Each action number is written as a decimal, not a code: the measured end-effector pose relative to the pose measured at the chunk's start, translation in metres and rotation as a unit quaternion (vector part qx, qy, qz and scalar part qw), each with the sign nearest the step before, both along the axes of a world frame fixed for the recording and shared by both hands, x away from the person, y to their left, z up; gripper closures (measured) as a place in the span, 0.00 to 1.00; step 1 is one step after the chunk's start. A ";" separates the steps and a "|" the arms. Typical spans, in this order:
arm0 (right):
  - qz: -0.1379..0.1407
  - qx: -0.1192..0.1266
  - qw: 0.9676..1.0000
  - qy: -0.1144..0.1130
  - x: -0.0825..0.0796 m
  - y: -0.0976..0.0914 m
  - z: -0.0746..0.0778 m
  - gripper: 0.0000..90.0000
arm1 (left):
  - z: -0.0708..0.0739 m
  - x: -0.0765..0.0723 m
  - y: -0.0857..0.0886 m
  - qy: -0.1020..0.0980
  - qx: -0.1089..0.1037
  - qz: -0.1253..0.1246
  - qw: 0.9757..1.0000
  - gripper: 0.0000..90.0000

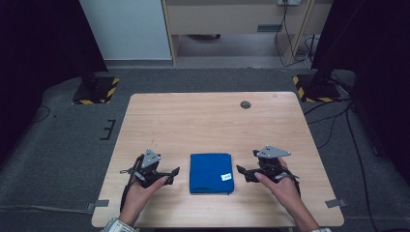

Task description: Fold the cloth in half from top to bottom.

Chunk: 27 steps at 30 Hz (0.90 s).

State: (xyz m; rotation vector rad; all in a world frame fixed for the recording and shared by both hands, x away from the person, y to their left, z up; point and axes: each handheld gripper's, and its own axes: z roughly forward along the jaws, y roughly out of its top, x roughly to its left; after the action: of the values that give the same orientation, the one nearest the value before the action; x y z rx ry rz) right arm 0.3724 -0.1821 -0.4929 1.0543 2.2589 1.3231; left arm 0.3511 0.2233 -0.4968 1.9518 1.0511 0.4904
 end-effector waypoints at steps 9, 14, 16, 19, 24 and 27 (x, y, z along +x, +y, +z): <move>-0.017 0.003 1.000 0.006 0.001 -0.015 0.002 0.09 | -0.002 -0.003 0.015 0.016 0.012 -0.002 1.000 0.06; -0.036 -0.003 0.999 0.005 -0.001 -0.035 0.003 0.09 | -0.001 -0.008 0.031 0.020 0.012 0.008 1.000 0.06; -0.043 -0.007 0.999 0.005 -0.003 -0.047 0.003 0.08 | -0.002 -0.009 0.036 0.023 0.015 0.012 1.000 0.06; -0.059 -0.003 0.998 0.006 -0.006 -0.063 0.002 0.08 | -0.003 -0.010 0.042 0.026 0.019 0.017 0.999 0.06; -0.076 -0.001 0.997 0.011 -0.011 -0.084 0.001 0.08 | -0.004 -0.011 0.050 0.031 0.022 0.022 0.999 0.06; -0.081 -0.007 0.997 0.016 -0.013 -0.092 -0.001 0.08 | -0.006 -0.011 0.054 0.034 0.029 0.022 0.999 0.06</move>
State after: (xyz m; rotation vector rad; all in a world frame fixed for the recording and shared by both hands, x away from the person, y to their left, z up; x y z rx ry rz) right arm 0.3592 -0.2745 -0.4934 1.2339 2.1502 1.2306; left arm 0.3402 0.2772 -0.5027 2.0132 1.1357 0.4862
